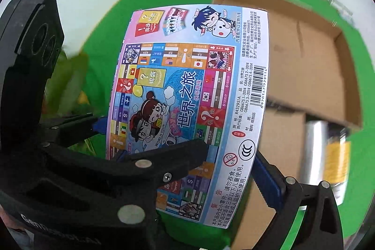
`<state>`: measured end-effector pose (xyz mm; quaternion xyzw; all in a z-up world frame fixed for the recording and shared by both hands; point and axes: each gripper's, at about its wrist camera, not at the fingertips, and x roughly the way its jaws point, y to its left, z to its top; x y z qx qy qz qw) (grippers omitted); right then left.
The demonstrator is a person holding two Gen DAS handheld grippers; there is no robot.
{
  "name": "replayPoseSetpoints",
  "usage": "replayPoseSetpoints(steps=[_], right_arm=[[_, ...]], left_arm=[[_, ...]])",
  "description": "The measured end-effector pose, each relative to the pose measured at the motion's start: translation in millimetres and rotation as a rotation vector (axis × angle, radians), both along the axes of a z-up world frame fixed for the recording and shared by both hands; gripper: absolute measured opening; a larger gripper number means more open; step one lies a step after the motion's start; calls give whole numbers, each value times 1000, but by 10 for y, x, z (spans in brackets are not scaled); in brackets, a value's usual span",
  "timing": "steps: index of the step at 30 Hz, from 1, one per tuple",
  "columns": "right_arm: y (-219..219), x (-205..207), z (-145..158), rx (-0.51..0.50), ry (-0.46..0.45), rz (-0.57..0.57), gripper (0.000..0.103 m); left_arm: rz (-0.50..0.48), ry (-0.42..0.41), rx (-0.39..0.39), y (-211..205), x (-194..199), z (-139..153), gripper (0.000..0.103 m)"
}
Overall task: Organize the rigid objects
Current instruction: 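Grasp the colourful board-game box with the right gripper and lift it, then lower the board-game box into the cardboard tray and open the right gripper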
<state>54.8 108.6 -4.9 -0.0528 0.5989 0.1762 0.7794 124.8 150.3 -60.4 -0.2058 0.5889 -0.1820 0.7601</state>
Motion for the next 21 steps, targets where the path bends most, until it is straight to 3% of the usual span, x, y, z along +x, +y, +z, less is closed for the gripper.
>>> replayPoseSetpoints(steps=[5, 11, 15, 21], right_arm=[[-102, 186, 568, -8, -104, -24, 98], [-451, 510, 1143, 38, -161, -38, 98], [-588, 746, 1192, 51, -164, -49, 98], [-757, 1064, 888, 58, -104, -67, 97]], left_arm=[[-14, -113, 28, -135, 231, 499, 89], [-13, -169, 74, -294, 385, 763, 89], [-24, -167, 88, -300, 413, 726, 89], [-36, -106, 97, -465, 640, 515, 89]])
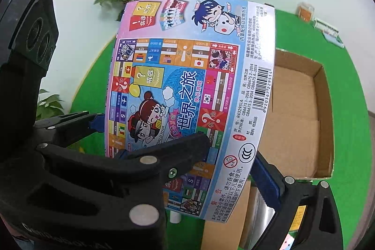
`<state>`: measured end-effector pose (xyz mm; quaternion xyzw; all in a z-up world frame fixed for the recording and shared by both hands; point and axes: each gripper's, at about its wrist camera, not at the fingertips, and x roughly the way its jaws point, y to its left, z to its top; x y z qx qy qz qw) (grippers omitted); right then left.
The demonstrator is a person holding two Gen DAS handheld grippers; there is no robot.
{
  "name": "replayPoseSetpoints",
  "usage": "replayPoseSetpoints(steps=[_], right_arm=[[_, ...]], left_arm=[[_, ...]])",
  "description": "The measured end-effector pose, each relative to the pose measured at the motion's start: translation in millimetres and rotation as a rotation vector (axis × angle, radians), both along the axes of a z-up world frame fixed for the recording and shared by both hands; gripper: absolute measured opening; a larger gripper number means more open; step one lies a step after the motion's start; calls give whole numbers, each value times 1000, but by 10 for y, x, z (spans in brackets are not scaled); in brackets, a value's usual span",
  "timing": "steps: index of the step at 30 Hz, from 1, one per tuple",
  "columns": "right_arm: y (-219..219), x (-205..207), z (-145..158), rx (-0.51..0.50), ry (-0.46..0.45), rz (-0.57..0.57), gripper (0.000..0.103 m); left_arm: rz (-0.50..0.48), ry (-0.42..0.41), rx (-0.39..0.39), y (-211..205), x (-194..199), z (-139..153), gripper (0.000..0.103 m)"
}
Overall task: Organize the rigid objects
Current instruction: 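Lower the board-game box into the cardboard tray and open the right gripper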
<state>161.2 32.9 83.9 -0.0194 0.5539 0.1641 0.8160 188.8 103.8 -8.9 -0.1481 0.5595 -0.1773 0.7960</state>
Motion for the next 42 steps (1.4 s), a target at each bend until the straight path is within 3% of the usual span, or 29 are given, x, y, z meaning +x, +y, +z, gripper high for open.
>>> replayPoseSetpoints(steps=[11, 19, 22, 24, 26, 33, 38, 42], right_arm=[[305, 834, -600, 10, 173, 0, 97], [423, 1384, -1226, 95, 309, -18, 96], [406, 1449, -1473, 121, 365, -31, 95], [383, 1499, -1598, 108, 392, -49, 91], [386, 1550, -1693, 100, 422, -52, 81], [458, 1605, -1551, 127, 395, 11, 81], [210, 1717, -1438, 122, 319, -57, 80], [230, 1951, -1417, 141, 288, -31, 72]], left_arm=[[10, 143, 27, -55, 543, -726, 89], [7, 280, 99, -83, 793, -1398, 87], [-2, 313, 151, -137, 822, -1507, 84], [-21, 325, 153, -170, 852, -1541, 84], [-30, 328, 188, -201, 821, -1520, 82], [3, 329, 146, -101, 571, -1373, 78], [69, 266, 120, 293, 472, -1117, 78], [73, 224, 150, 399, 330, -888, 78]])
